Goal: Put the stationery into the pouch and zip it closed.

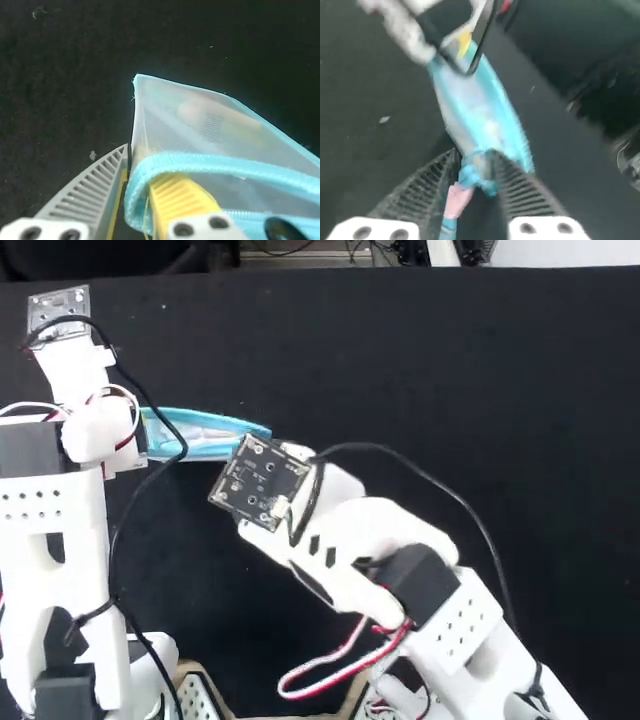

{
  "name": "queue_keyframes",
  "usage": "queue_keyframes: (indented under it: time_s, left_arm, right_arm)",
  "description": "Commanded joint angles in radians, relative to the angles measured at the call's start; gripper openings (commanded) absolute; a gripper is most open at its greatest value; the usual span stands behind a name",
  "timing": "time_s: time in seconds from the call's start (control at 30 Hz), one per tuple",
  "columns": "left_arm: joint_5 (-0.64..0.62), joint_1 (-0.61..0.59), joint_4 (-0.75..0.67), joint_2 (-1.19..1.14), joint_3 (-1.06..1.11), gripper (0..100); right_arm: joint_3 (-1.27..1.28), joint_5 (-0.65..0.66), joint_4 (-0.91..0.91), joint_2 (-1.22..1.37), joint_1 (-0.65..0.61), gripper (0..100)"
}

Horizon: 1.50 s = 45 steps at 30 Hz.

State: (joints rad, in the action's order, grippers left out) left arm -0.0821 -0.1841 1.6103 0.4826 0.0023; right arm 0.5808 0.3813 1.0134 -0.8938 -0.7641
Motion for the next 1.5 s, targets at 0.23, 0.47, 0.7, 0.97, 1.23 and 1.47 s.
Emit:
queue_keyframes:
  time_s: [0.23, 0.47, 0.7, 0.97, 1.23, 1.47]
  left_arm:
    - [0.005, 0.01, -0.002, 0.0, -0.053, 3]
    - [0.005, 0.01, 0.003, 0.0, -0.051, 3]
    - [0.005, 0.007, 0.005, 0.0, -0.051, 3]
    - [0.005, 0.01, 0.005, 0.0, -0.051, 3]
    - [0.005, 0.01, 0.005, -0.009, -0.051, 3]
    - [0.005, 0.01, 0.005, 0.0, -0.051, 3]
  right_arm:
    - [0.366, -0.166, -0.25, -0.15, -0.044, 32.2]
    - [0.639, -0.285, -0.689, -0.206, -0.04, 20.1]
    - [0.673, -0.302, -0.776, -0.211, -0.038, 17.0]
    - [0.625, -0.304, -0.764, -0.213, 0.074, 17.0]
    - [0.47, -0.299, -0.539, -0.213, 0.078, 16.9]
    - [0.433, -0.298, -0.473, -0.205, 0.074, 16.9]
